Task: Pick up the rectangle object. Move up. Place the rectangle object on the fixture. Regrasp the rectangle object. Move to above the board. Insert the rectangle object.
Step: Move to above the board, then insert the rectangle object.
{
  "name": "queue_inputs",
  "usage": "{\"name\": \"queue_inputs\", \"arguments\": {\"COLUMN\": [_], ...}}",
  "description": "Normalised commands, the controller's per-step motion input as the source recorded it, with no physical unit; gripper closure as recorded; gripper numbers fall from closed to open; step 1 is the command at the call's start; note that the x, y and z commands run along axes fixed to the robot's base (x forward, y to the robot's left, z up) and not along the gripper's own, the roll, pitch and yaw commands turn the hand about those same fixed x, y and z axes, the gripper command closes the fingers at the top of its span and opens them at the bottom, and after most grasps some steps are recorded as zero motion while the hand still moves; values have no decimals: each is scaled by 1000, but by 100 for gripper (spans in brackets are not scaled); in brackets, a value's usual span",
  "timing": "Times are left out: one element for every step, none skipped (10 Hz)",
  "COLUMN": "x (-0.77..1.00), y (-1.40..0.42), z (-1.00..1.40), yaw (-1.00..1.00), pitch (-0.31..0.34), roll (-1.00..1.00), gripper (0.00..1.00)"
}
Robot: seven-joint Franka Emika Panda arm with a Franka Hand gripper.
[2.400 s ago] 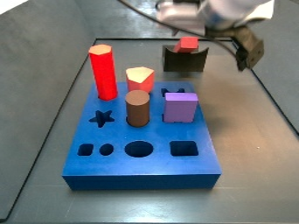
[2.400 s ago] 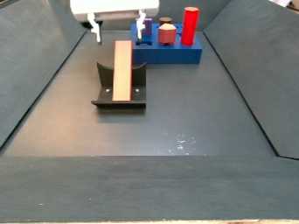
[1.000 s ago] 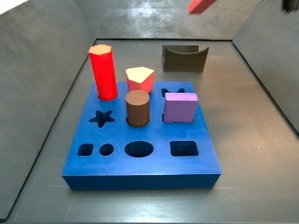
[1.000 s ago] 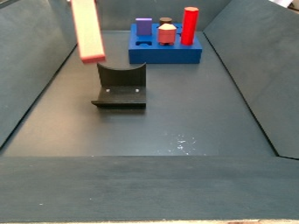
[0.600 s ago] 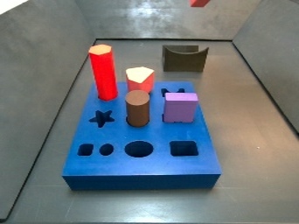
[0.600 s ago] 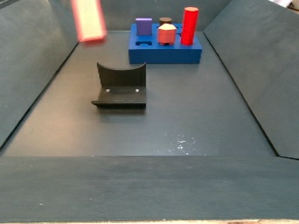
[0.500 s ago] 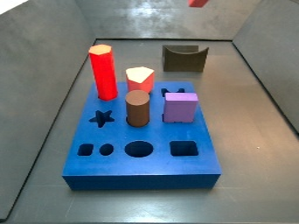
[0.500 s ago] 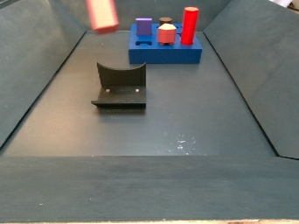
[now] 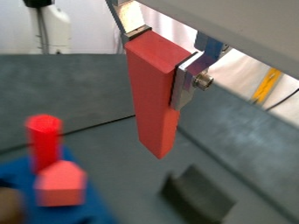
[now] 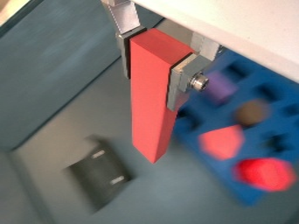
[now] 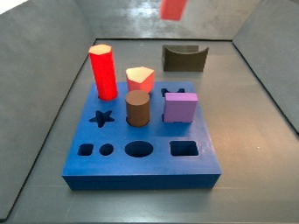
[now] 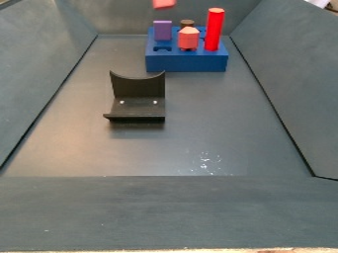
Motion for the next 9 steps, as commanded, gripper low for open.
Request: {"name": "queue_inputs", "arguments": {"x": [-865, -584, -352, -202, -104, -57, 0, -29, 0], "y": [-786, -478, -261, -140, -69, -31, 0, 0, -57], "z": [298, 179, 91, 55, 26, 9, 0, 0, 0], "yaw": [-311, -305, -287, -208, -108, -53, 0, 0, 0], "pitch": [-185, -175, -146, -81, -27, -17, 0, 0, 0], "roll": [-1000, -1000, -979, -753, -454, -283, -4, 0, 10], "gripper": [100, 100, 100, 100, 100, 100, 100, 100, 100]}}
